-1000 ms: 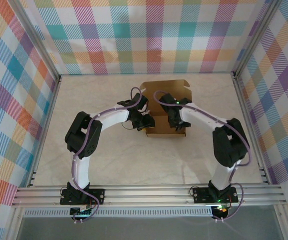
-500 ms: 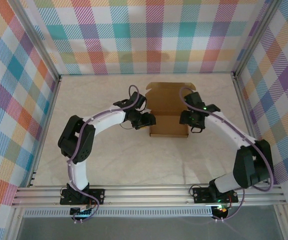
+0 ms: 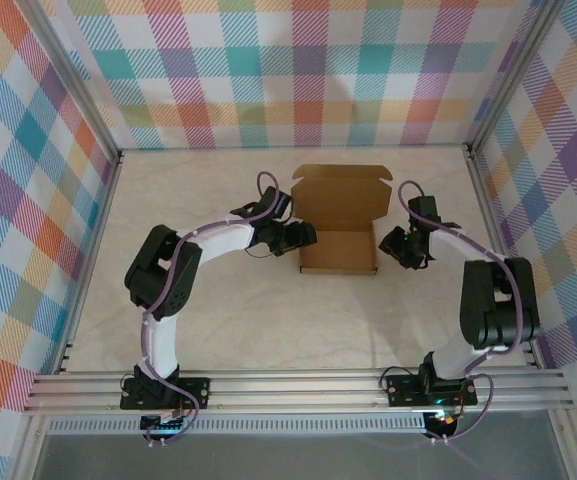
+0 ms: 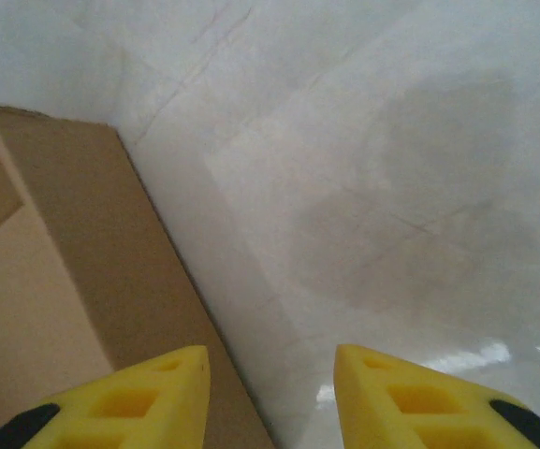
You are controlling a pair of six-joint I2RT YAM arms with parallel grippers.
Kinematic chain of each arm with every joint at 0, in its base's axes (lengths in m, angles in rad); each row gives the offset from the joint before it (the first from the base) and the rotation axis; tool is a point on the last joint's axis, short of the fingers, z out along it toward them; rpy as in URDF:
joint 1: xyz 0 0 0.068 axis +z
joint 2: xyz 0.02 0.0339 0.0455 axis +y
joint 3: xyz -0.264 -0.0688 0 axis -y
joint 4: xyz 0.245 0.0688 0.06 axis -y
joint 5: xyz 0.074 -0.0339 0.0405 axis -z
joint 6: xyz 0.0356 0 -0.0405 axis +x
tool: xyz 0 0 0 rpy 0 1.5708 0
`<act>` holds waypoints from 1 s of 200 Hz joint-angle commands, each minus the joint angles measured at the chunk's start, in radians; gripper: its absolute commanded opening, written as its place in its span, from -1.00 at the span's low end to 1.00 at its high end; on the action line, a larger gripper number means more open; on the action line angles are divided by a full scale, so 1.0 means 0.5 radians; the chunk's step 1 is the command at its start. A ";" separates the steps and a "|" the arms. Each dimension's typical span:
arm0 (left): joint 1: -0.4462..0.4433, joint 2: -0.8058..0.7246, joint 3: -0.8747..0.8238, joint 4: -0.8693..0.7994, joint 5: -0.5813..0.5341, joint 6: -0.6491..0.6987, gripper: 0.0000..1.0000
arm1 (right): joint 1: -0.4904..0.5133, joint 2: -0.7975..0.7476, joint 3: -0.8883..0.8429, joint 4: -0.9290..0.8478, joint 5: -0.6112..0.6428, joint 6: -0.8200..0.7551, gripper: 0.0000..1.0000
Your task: Fold the paper box
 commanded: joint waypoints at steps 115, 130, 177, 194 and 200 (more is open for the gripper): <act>-0.102 -0.375 -0.437 0.057 0.011 -0.110 0.15 | 0.194 -0.289 -0.390 0.193 -0.325 0.126 -0.18; -0.105 -0.446 -0.500 0.041 -0.033 -0.104 0.15 | 0.195 -0.338 -0.402 0.146 -0.274 0.108 -0.16; -0.102 -0.611 -0.502 -0.266 -0.365 0.098 0.21 | 0.188 -0.417 -0.270 -0.095 0.013 -0.051 0.07; -0.102 -0.661 -0.521 -0.319 -0.440 0.142 0.24 | 0.185 -0.455 -0.231 -0.148 0.124 -0.119 0.12; -0.102 -0.681 -0.531 -0.329 -0.458 0.157 0.25 | 0.180 -0.471 -0.218 -0.155 0.144 -0.160 0.14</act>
